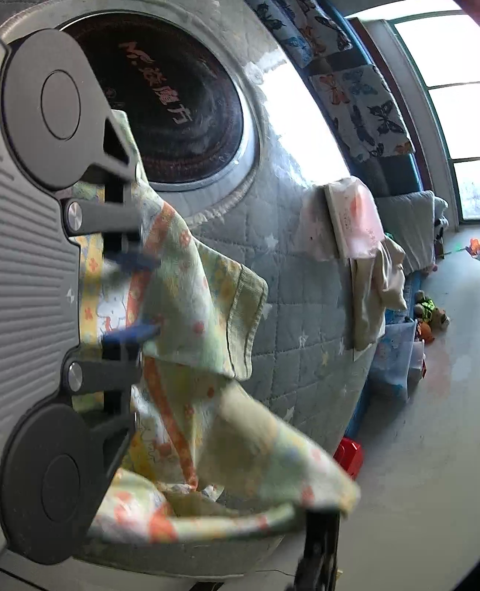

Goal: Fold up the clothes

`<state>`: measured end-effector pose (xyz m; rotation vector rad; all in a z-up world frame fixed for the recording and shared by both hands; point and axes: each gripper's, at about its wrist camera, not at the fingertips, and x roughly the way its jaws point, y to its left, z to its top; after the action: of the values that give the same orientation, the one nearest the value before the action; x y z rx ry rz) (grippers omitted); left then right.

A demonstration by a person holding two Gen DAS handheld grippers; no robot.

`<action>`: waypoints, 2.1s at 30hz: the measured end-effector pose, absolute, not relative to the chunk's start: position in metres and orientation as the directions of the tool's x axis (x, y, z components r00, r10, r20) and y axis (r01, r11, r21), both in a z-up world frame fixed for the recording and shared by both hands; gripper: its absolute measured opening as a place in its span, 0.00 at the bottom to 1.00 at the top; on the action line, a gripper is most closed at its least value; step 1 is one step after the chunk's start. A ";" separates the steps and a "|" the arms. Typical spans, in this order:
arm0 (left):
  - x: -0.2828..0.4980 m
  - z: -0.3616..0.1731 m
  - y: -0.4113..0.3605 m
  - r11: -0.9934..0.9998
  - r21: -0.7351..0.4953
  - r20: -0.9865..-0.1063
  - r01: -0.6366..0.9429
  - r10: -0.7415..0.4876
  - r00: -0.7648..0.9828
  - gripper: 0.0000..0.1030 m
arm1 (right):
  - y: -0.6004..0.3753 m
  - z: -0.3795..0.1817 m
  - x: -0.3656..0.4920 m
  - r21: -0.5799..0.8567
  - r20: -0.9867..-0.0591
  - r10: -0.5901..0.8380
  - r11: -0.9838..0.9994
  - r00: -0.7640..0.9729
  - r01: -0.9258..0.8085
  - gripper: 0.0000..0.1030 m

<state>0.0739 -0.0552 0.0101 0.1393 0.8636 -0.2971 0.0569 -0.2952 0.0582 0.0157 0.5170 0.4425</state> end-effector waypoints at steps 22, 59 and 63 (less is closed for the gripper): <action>-0.011 0.045 -0.018 0.953 -0.027 -0.711 0.301 -0.230 0.664 0.65 | -0.341 0.034 0.043 0.113 -0.551 0.195 0.981 0.811 -0.159 0.25; 0.104 0.020 -0.083 0.946 -0.020 -0.715 0.322 -0.239 0.657 0.05 | -0.276 -0.014 0.066 0.169 -0.668 0.399 0.904 0.629 -0.394 0.51; 0.087 0.047 -0.046 0.970 -0.051 -0.657 0.239 -0.213 0.723 0.05 | -0.275 -0.014 0.067 0.162 -0.672 0.394 0.905 0.628 -0.394 0.54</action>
<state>0.0868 -0.0465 0.0468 0.0379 0.7211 -0.2498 0.0666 -0.2754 -0.0141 -0.0009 0.7694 0.4514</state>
